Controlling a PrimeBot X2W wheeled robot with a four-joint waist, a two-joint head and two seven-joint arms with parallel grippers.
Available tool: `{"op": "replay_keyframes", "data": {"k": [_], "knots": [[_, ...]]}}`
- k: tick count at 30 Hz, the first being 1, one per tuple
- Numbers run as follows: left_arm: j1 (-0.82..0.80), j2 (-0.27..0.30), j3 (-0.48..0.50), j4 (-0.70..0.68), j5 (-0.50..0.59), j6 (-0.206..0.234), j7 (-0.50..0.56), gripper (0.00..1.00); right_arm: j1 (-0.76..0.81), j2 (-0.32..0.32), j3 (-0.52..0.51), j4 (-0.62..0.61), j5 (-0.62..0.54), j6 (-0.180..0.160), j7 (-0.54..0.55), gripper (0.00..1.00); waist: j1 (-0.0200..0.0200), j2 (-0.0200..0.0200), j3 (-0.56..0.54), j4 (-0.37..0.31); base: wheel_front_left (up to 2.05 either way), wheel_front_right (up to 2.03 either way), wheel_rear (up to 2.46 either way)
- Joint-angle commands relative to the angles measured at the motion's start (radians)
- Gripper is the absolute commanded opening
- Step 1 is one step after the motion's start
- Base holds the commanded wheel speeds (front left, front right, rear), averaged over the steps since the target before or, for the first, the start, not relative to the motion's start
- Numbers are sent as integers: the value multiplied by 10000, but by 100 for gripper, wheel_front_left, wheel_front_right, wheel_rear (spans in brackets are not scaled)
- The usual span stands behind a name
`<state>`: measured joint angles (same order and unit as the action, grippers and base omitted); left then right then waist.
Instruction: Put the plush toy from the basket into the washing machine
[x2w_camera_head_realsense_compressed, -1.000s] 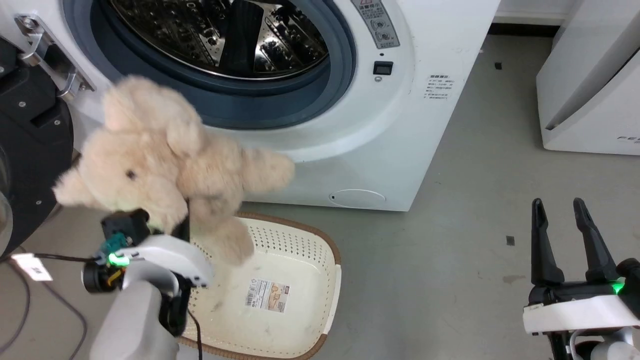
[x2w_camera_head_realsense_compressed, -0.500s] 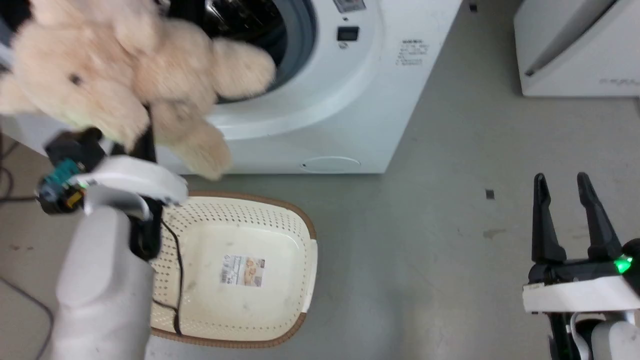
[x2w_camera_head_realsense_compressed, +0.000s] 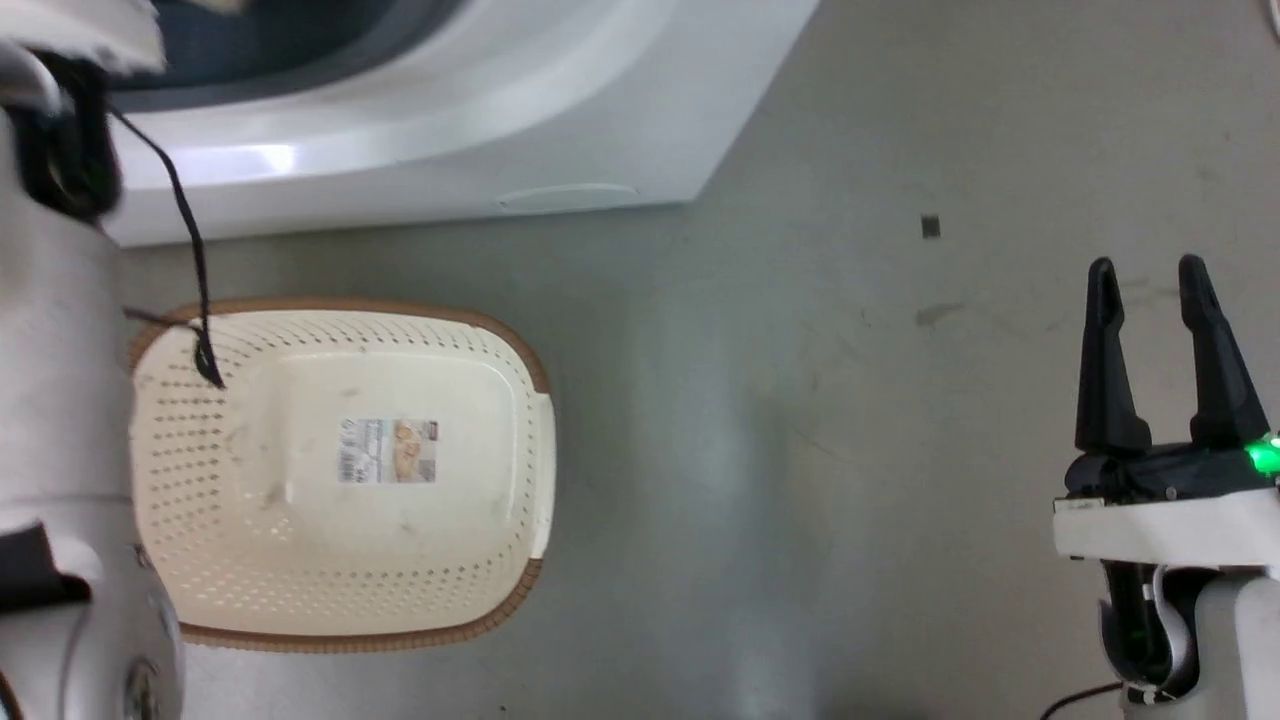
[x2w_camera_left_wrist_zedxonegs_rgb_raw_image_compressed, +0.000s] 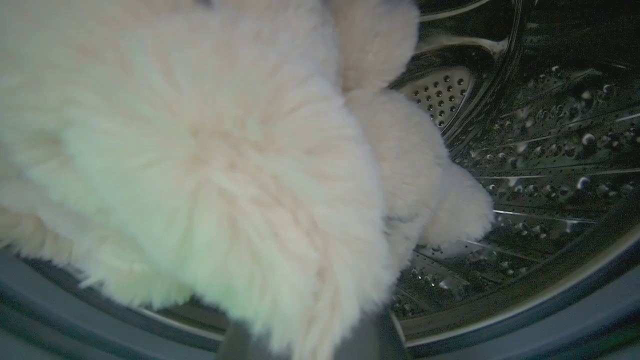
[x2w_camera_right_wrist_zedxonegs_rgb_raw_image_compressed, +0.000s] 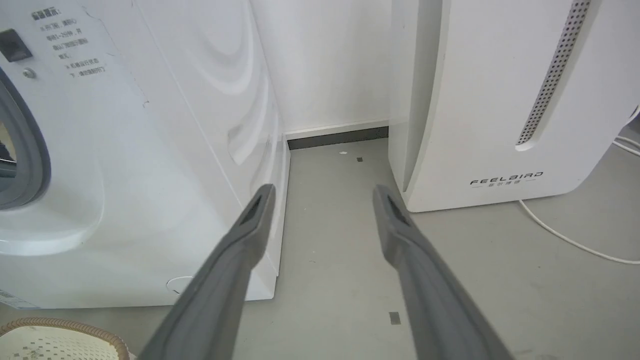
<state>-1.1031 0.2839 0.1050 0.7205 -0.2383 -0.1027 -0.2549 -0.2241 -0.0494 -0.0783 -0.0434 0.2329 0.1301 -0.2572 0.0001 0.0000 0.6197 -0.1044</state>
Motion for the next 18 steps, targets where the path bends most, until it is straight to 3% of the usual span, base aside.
{"op": "replay_keyframes", "data": {"k": [1, 10, 17, 18], "knots": [[-630, 106, 83, 143, -17, -64, -68, 0, -240, -8, 35, -75, 154, 6, -46, 100, -1, 0, 729, -498, 0, 0, 0], [-2809, 770, 240, 1207, 266, 146, -68, 0, -602, -8, 87, -225, 457, 6, -46, 100, -1, 0, 1730, -926, 0, 0, 0], [-3472, 991, 343, 1531, 518, 355, -68, 0, -735, -8, 99, -249, 425, 6, -46, 100, -1, 0, 2029, -910, 0, 0, 0], [-3476, 982, 351, 1601, 542, 381, -68, 47, -747, -8, 93, -241, 414, 6, -46, 100, -1, 0, 2023, -889, 0, 0, 0]]}}
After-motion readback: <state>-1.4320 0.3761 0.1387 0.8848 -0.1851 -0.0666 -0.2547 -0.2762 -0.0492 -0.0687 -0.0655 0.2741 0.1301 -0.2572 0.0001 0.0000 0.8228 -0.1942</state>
